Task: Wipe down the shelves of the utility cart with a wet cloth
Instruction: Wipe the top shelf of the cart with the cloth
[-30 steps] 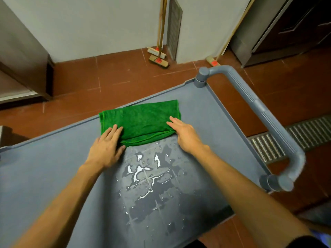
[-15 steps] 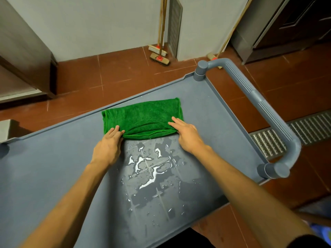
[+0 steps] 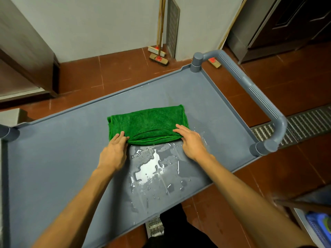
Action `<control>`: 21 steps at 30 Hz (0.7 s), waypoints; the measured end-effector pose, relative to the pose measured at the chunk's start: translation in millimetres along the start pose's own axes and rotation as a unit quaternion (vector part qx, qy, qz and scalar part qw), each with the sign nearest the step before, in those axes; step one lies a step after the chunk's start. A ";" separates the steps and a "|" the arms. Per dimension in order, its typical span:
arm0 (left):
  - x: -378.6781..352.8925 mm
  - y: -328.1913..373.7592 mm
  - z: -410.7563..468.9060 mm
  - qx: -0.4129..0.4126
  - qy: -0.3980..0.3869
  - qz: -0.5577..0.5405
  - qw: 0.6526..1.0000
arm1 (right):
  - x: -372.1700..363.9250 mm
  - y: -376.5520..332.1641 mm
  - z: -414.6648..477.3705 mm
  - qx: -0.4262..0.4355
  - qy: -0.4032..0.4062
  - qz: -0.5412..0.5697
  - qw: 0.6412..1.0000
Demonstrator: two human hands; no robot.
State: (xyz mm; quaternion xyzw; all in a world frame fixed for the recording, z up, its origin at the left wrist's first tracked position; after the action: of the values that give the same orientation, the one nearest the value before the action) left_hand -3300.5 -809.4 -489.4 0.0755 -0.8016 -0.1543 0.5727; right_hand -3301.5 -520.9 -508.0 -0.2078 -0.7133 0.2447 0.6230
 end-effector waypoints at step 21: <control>-48.0 5.4 -132.0 -0.027 0.005 -0.013 1.000 | -3.8 -20.3 -134.1 -0.057 -0.019 -0.046 0.997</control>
State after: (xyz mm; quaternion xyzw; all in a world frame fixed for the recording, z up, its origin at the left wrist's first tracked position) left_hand -3160.0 -811.3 -491.4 0.0715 -0.7935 -0.1827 0.5761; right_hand -3168.0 -527.3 -484.7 -0.2053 -0.7469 0.1786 0.6067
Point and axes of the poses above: each hand's wrist, its own z-axis towards the middle knuckle, its own x-axis out of the back of the hand, y = z × x, the point moved 7 cm from there along z, towards the middle knuckle, and after that the axes turned 1 degree about -y, right-handed, at the moved point
